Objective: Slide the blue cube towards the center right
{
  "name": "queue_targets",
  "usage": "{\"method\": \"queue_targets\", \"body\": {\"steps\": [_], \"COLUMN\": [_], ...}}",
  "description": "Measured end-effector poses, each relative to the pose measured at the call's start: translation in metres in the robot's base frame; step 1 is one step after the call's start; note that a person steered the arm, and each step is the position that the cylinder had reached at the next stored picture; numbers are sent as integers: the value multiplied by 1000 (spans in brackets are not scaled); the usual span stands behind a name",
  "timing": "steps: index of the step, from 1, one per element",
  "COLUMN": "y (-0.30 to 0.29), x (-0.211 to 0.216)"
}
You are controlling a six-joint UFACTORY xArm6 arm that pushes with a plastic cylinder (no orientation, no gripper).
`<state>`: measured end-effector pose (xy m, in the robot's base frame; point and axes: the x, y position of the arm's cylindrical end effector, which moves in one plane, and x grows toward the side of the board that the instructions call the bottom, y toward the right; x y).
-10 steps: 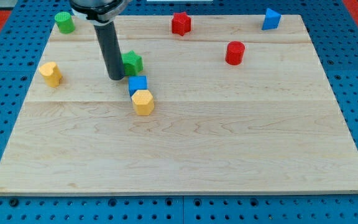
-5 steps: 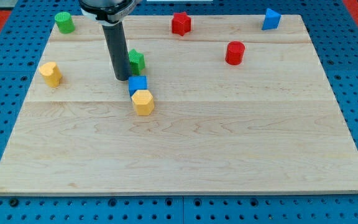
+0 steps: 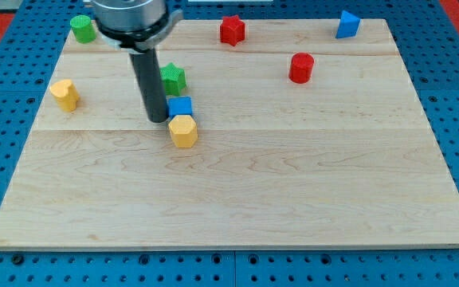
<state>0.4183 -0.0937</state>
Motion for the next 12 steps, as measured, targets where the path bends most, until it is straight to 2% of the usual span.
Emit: {"method": "queue_targets", "body": {"steps": [2, 3, 5, 12], "y": [73, 85, 85, 96], "x": [0, 0, -1, -52]}}
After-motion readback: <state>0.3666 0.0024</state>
